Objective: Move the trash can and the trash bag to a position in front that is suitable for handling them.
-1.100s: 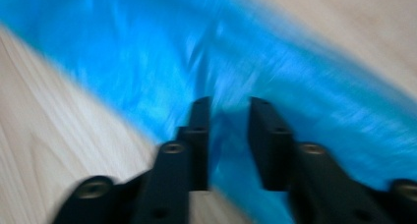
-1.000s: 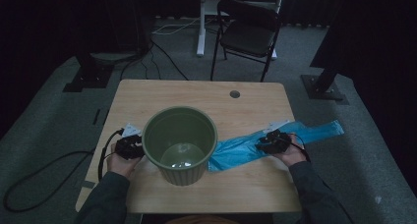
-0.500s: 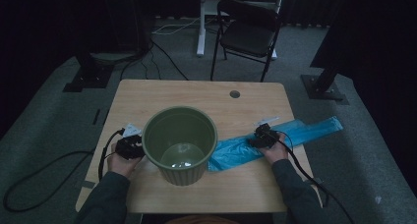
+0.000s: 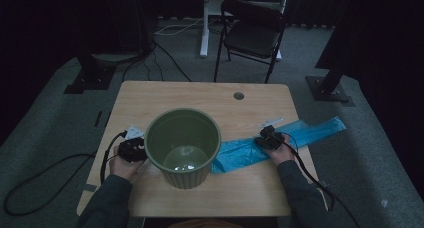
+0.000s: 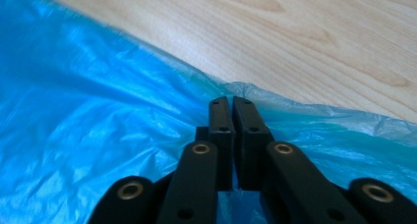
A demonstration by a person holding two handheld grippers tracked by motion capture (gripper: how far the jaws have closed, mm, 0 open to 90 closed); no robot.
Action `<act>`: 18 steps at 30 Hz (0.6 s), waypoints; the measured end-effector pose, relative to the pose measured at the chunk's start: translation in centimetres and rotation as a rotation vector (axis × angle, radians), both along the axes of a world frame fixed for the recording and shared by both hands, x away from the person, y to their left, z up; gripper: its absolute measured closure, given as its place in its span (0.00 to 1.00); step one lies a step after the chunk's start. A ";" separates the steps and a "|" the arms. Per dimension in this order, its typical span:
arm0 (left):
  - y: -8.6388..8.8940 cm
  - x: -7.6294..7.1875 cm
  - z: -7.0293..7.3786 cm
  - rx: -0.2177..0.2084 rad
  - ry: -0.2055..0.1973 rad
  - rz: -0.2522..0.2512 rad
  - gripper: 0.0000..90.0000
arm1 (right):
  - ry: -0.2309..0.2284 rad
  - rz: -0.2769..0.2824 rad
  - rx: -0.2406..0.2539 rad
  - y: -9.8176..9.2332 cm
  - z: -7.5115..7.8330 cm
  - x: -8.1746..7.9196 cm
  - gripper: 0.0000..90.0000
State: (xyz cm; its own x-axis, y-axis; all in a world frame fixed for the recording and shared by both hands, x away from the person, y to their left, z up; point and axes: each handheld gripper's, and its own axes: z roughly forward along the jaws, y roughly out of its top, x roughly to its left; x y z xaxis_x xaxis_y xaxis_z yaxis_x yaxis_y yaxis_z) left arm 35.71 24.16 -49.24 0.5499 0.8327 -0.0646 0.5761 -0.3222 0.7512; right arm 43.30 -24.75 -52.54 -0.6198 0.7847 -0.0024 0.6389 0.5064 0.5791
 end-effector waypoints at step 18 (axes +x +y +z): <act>-0.4 0.0 0.1 -0.003 0.001 -0.011 0.56 | 0.051 0.315 0.020 -1.2 0.1 -3.1 1.00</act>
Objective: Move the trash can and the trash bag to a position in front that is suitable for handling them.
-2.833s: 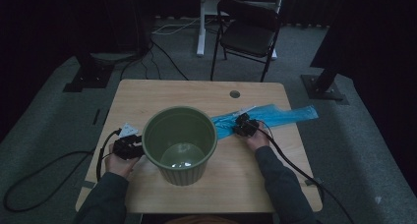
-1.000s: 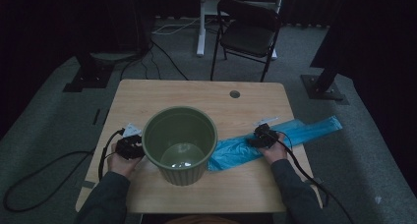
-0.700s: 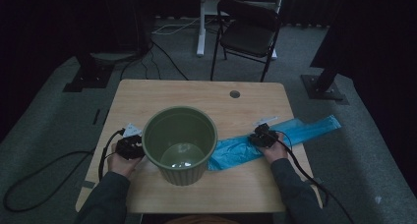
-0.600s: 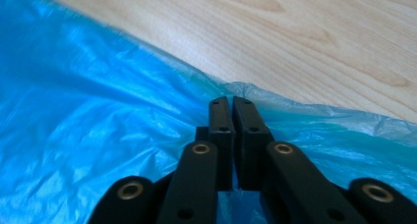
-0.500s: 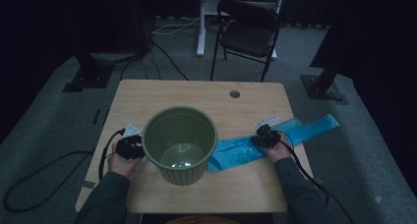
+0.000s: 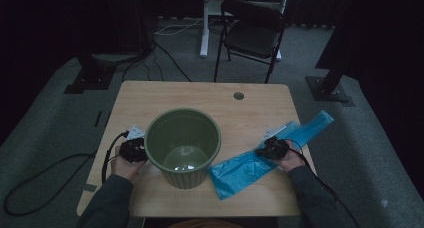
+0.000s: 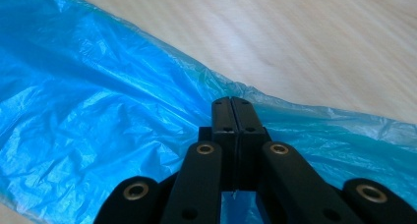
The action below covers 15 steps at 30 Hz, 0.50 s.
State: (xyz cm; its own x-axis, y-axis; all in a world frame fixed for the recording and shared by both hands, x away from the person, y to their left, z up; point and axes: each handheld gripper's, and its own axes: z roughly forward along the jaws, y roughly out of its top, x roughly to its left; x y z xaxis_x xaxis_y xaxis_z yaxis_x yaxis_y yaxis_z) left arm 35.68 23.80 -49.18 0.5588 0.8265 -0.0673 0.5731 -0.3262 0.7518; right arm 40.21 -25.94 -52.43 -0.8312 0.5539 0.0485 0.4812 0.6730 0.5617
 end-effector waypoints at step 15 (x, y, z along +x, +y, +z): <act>0.5 -1.7 0.8 -0.014 -0.012 0.003 0.55 | -0.023 0.127 -0.027 2.7 0.1 -2.2 0.91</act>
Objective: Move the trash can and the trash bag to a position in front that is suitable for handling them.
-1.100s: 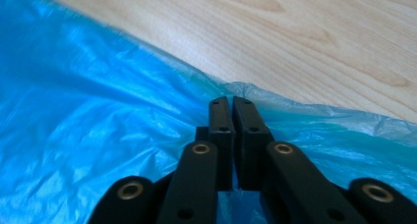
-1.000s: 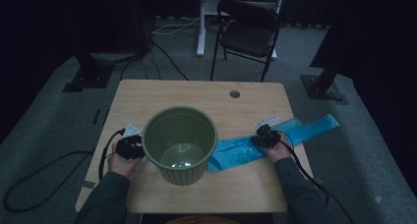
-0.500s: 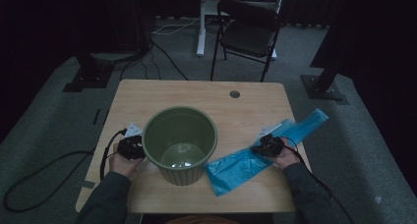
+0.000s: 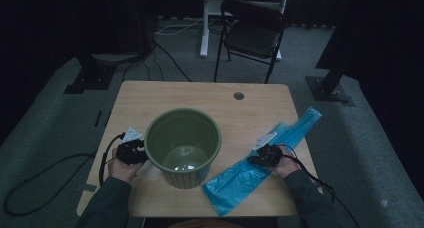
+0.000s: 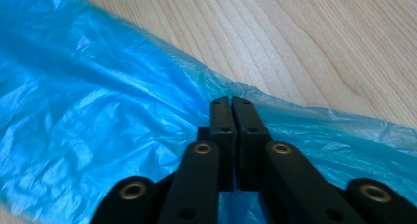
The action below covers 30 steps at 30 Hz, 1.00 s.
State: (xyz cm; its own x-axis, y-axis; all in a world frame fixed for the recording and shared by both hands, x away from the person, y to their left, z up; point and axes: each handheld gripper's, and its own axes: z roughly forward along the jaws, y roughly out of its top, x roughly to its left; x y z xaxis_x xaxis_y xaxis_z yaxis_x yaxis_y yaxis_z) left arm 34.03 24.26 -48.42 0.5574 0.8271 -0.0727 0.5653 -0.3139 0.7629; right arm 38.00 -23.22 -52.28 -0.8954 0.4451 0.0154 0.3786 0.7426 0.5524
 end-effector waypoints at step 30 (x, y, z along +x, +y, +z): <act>-0.1 -3.4 1.5 -0.006 -0.058 -0.043 0.55 | -0.045 -0.170 0.073 -2.9 2.3 -1.5 0.63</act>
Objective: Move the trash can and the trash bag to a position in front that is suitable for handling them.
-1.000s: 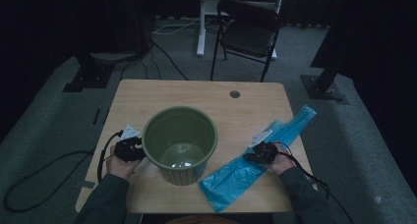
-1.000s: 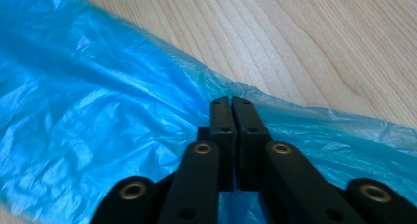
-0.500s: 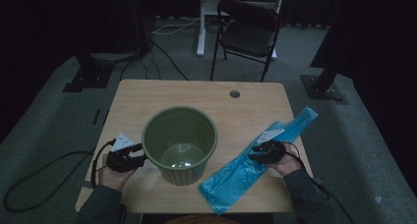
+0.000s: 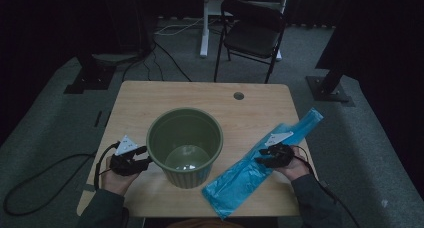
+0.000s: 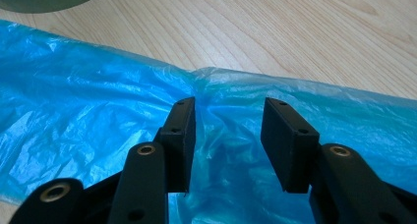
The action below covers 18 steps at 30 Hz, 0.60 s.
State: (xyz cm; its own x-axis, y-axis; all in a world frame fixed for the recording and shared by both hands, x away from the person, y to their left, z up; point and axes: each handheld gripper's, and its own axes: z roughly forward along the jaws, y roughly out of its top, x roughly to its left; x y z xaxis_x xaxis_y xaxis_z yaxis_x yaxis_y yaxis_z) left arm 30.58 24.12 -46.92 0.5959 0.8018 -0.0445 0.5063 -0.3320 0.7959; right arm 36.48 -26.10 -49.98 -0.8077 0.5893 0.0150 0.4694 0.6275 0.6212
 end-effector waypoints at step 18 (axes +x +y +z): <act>-2.3 3.0 -0.3 0.011 0.007 -0.012 0.55 | 0.019 -0.035 -0.022 1.2 -0.8 0.0 0.51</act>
State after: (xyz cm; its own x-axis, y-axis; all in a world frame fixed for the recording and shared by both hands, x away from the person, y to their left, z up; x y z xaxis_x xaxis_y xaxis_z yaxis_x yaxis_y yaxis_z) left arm 33.62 21.84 -47.18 0.6048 0.7954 -0.0404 0.5080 -0.3462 0.7887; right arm 36.50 -24.91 -50.78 -0.7861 0.6178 0.0169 0.5030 0.6236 0.5985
